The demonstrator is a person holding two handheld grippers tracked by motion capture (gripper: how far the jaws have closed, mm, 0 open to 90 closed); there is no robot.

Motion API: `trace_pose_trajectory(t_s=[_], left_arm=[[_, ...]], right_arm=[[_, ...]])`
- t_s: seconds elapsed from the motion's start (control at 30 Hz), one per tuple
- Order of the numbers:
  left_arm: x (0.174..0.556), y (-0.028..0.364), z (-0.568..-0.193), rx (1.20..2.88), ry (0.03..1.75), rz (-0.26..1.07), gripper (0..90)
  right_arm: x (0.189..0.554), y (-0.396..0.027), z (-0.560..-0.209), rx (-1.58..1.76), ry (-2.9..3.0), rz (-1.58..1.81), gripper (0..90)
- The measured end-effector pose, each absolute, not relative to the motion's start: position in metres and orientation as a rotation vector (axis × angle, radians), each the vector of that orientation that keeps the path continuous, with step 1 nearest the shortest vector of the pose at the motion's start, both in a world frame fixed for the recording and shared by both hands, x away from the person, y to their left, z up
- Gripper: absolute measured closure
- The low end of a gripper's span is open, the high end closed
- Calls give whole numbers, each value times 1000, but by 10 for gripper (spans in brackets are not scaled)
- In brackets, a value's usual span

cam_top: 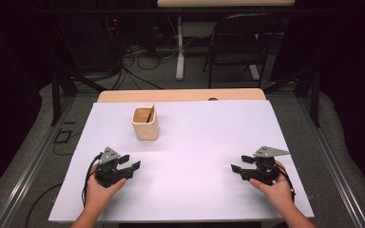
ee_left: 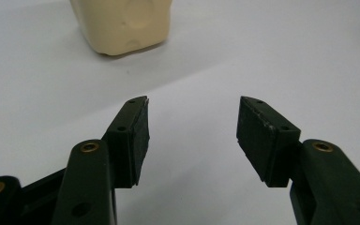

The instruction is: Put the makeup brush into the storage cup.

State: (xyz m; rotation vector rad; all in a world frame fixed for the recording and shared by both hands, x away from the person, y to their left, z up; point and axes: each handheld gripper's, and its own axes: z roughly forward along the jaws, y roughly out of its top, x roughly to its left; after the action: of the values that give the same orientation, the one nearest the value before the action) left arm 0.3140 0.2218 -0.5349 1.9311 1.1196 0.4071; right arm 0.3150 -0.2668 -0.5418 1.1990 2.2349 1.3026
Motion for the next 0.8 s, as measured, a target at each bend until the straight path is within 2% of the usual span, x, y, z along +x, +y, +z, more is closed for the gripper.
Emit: trace_pose_trajectory(t_s=[0.8], left_arm=[[308,222,-540,1958,1096,423,441]], right_arm=[[307,-272,-547,1189,2220,1288,371]])
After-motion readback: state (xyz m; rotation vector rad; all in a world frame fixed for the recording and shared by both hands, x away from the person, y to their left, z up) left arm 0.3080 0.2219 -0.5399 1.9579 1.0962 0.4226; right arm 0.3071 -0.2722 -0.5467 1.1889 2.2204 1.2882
